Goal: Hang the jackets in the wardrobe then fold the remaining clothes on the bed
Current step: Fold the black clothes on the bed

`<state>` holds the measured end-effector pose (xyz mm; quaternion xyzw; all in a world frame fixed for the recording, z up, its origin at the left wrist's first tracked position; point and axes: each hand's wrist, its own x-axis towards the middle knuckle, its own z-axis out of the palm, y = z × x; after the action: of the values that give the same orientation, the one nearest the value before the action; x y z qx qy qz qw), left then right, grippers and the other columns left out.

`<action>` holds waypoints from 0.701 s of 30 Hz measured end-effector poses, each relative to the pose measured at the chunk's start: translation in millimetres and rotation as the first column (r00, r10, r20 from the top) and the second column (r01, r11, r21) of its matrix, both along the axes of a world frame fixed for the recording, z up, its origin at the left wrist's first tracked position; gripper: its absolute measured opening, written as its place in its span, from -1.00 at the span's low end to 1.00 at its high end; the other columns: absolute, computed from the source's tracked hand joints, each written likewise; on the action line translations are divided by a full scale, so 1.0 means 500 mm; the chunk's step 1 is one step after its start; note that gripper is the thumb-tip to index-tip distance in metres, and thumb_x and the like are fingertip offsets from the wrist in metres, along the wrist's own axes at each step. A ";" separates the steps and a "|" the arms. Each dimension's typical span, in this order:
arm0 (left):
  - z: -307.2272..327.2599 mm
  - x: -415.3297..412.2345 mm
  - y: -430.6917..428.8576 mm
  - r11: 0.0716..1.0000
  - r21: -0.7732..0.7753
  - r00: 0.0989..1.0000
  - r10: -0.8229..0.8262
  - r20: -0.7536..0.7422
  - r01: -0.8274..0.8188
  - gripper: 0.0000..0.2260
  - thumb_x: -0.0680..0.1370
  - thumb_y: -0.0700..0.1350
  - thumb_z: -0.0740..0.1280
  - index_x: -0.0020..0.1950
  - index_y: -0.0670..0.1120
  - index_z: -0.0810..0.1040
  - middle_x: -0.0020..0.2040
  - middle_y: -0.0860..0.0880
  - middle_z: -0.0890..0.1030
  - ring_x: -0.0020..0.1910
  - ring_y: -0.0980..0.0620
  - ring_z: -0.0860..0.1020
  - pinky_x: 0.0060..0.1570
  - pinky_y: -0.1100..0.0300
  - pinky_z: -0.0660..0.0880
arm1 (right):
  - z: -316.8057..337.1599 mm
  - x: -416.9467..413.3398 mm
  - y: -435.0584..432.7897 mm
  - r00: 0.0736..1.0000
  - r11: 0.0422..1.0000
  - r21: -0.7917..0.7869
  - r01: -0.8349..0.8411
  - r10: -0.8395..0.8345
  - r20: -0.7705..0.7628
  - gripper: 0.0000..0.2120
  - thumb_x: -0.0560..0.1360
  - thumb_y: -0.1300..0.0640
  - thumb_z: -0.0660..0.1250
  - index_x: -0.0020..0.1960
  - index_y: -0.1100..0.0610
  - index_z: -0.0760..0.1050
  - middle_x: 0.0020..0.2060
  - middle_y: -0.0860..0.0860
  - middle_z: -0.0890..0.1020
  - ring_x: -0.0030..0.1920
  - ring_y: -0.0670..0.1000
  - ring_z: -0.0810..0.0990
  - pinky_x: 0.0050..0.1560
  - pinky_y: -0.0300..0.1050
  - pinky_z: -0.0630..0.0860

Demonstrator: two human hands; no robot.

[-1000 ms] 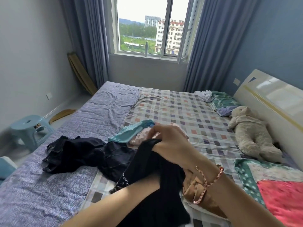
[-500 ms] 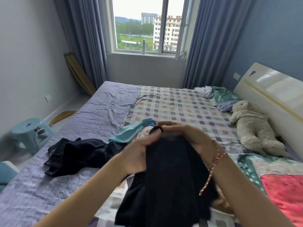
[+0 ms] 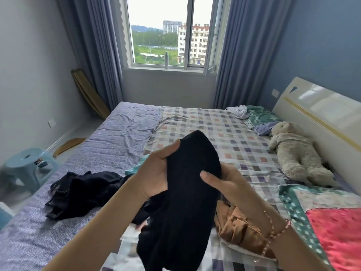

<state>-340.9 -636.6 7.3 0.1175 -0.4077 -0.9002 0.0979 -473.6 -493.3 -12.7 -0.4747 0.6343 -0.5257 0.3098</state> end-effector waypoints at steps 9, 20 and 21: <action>0.055 0.026 -0.023 0.953 -0.250 0.968 0.209 0.138 -0.170 -0.64 0.54 0.13 0.15 0.02 -0.08 0.60 -0.06 -0.03 0.69 -0.09 0.06 0.66 -0.11 0.23 0.60 | 0.077 -0.030 -0.022 0.787 0.959 -0.205 0.196 -0.278 -0.550 -0.50 0.47 -0.15 0.24 -0.50 0.06 0.13 -0.62 -0.07 0.22 -0.54 -0.08 0.22 -0.47 -0.33 0.19; 0.047 0.048 -0.012 0.987 -0.128 0.996 0.093 -0.003 -0.093 -0.61 -0.12 -0.14 0.64 -0.39 -0.22 0.64 -0.41 -0.10 0.63 -0.44 0.00 0.62 -0.43 0.29 0.53 | -0.061 0.026 -0.009 0.994 0.972 0.232 -0.046 0.021 0.108 -0.63 0.50 0.23 0.35 0.24 -0.02 0.38 0.17 -0.03 0.55 0.17 -0.06 0.56 0.25 0.07 0.47; 0.050 0.048 -0.010 0.989 -0.134 0.998 0.066 0.009 -0.064 -0.63 -0.13 -0.17 0.63 -0.42 -0.22 0.62 -0.45 -0.09 0.61 -0.48 0.01 0.60 -0.47 0.31 0.51 | -0.062 0.033 -0.010 0.997 0.985 0.173 0.018 -0.031 0.074 -0.43 0.43 0.10 0.44 0.35 -0.09 0.29 0.24 -0.13 0.49 0.23 -0.13 0.51 0.28 0.03 0.45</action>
<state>-316.8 -641.5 32.1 0.1297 -0.4639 -0.8663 0.1320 -457.0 -498.3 -43.7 -0.4178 0.6710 -0.4903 0.3671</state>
